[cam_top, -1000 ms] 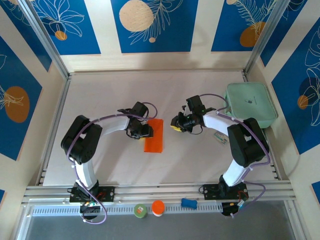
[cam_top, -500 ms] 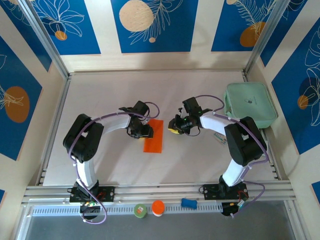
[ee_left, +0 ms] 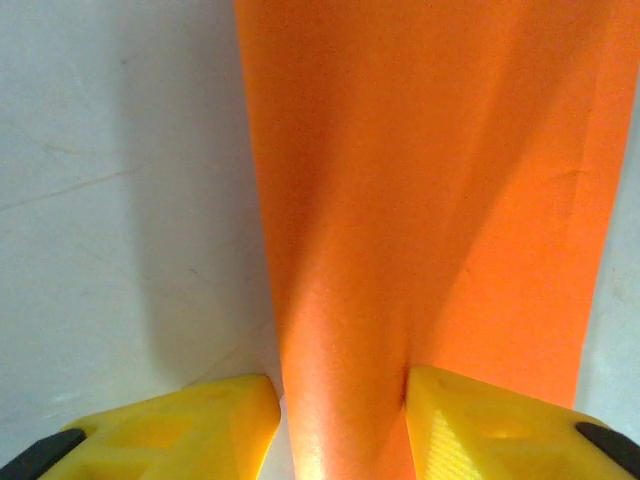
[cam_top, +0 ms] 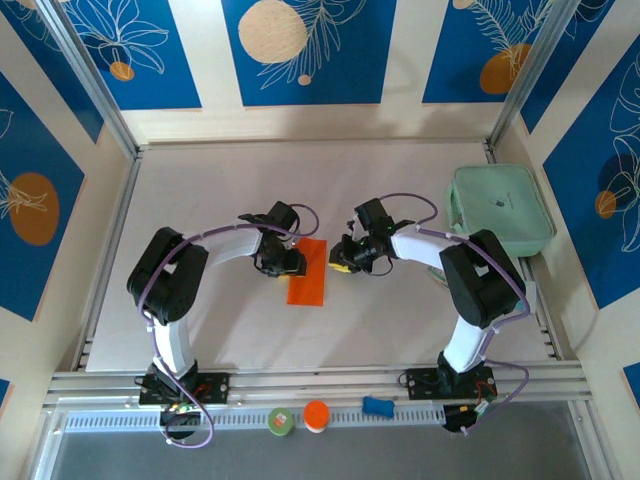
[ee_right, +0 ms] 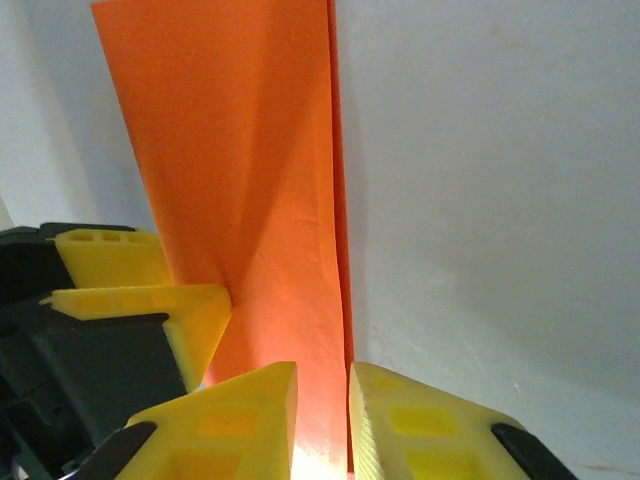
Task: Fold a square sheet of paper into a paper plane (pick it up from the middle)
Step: Hold the square sheet of paper at the center of the table.
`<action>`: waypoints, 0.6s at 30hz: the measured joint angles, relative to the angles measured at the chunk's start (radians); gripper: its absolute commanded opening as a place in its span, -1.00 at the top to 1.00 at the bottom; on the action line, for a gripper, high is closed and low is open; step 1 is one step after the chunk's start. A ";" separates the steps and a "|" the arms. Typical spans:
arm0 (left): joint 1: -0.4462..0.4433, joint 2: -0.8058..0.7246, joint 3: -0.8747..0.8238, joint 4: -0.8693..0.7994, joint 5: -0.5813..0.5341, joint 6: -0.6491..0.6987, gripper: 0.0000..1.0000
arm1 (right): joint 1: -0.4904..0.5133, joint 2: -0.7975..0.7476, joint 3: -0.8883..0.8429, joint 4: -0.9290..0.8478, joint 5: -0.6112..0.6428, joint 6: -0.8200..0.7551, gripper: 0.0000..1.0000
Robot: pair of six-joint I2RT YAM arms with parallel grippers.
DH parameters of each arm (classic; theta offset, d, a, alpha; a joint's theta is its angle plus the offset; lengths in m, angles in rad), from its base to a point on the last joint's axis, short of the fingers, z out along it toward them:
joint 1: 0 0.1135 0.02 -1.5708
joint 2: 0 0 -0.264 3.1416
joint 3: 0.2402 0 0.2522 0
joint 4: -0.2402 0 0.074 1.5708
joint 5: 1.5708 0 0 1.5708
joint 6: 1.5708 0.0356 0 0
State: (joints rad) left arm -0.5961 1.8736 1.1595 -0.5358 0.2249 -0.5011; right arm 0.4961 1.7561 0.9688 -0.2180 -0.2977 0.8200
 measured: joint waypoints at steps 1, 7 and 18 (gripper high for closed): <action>0.000 0.000 0.000 0.000 -0.002 -0.003 0.11 | 0.003 0.005 0.000 0.005 -0.002 0.004 0.64; 0.000 0.000 -0.001 0.001 -0.005 -0.016 0.10 | 0.009 0.030 0.000 0.035 -0.018 0.028 0.65; 0.000 0.001 -0.001 0.003 0.001 0.005 0.07 | 0.029 0.062 0.030 0.066 -0.051 0.031 0.65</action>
State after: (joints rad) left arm -0.5961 1.8744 1.1587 -0.5331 0.2256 -0.4961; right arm 0.5247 1.8179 0.9989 -0.1520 -0.3489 0.8505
